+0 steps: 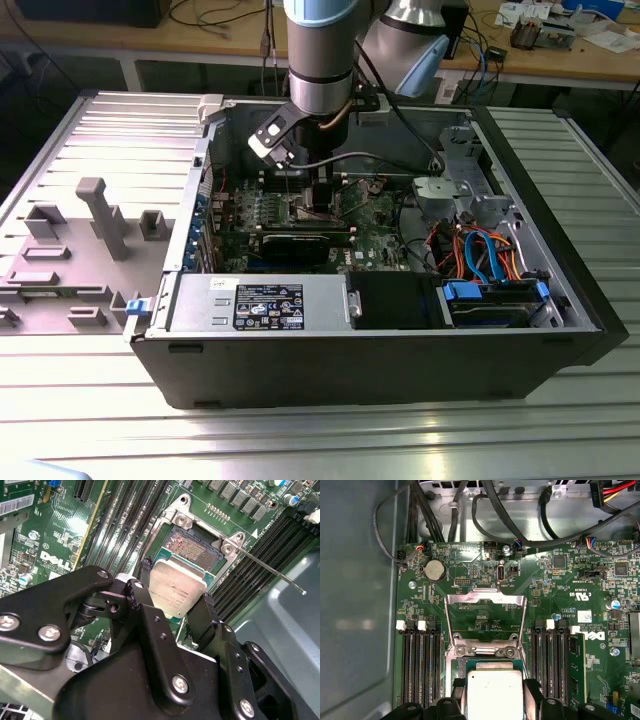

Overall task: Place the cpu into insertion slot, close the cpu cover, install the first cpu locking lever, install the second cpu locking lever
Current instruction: 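Place the cpu into insertion slot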

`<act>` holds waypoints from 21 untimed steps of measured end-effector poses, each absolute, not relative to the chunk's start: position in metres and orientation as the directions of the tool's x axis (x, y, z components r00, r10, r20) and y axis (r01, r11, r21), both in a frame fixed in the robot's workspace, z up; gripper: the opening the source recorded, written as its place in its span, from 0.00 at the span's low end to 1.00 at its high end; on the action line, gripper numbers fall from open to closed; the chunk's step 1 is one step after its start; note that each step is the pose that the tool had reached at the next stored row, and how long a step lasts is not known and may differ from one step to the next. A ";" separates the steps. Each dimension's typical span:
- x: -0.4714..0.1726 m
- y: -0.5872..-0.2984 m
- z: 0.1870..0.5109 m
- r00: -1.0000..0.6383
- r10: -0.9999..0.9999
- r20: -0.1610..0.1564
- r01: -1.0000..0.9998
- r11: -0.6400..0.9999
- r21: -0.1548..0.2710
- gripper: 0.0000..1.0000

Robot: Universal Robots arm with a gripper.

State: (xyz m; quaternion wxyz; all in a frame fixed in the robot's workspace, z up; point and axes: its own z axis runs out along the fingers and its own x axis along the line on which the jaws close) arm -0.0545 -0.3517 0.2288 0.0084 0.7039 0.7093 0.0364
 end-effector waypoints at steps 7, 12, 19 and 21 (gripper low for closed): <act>-0.055 -0.352 0.228 -0.009 0.999 0.039 0.998 0.006 0.063 0.55; -0.055 -0.352 0.226 -0.009 0.999 0.039 0.998 0.006 0.064 0.55; -0.055 -0.351 0.221 -0.009 0.999 0.039 0.998 0.006 0.063 0.55; -0.055 -0.349 0.221 -0.009 0.999 0.038 0.998 0.006 0.063 0.55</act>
